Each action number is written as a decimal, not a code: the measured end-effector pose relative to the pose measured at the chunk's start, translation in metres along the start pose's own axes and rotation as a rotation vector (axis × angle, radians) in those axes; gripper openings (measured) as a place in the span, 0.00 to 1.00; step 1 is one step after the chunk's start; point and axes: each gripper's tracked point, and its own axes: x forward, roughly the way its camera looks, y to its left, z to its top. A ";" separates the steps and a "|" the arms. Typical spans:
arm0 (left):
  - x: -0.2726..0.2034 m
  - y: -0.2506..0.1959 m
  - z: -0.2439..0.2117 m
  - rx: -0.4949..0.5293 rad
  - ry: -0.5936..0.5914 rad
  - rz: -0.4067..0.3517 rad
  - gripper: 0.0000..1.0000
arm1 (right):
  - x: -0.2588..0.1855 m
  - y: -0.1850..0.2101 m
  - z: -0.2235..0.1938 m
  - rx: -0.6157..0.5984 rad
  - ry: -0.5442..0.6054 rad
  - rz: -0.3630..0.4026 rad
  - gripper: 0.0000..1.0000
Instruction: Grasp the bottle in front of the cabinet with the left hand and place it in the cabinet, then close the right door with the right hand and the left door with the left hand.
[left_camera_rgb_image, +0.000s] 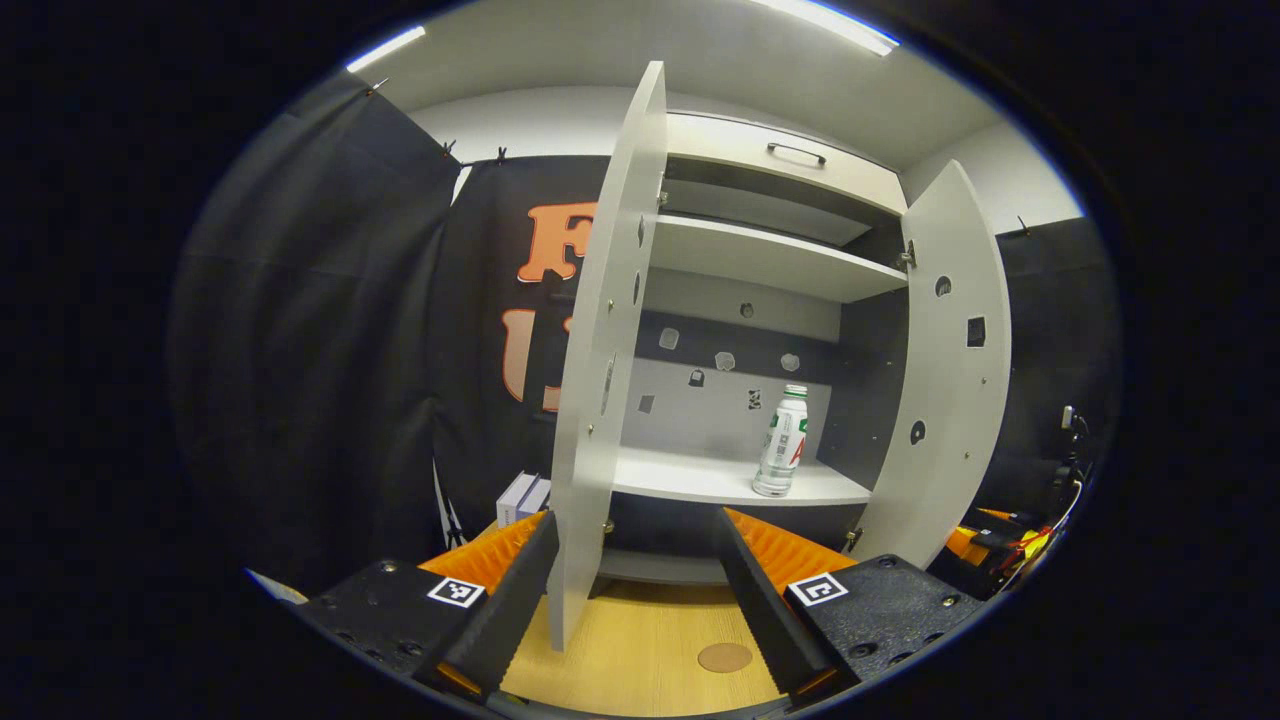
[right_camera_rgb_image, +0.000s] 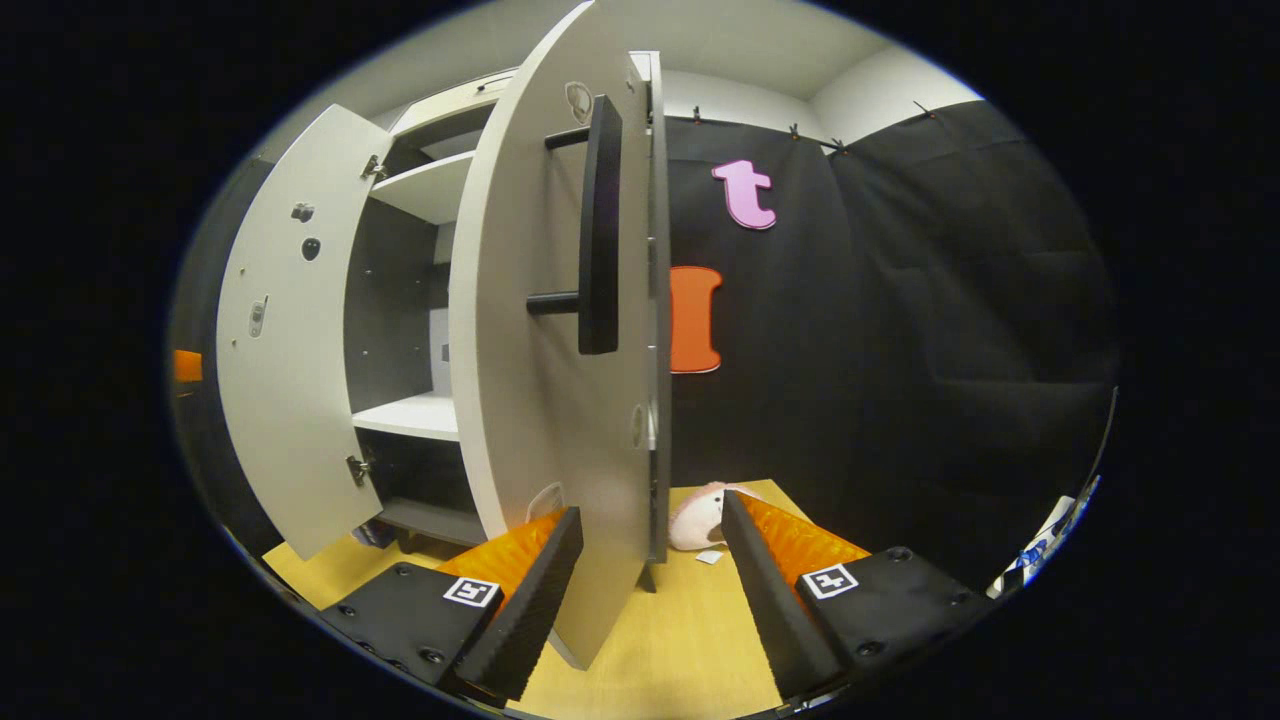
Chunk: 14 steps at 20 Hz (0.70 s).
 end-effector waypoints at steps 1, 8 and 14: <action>-0.001 0.002 0.002 0.001 -0.005 0.008 0.95 | 0.004 0.011 0.000 0.005 0.005 0.018 0.94; -0.016 0.026 0.010 -0.016 -0.024 0.072 0.95 | 0.021 0.036 0.005 0.007 -0.002 0.041 0.94; -0.023 0.032 0.011 -0.006 -0.023 0.092 0.95 | 0.030 0.058 0.007 -0.038 0.000 0.084 0.94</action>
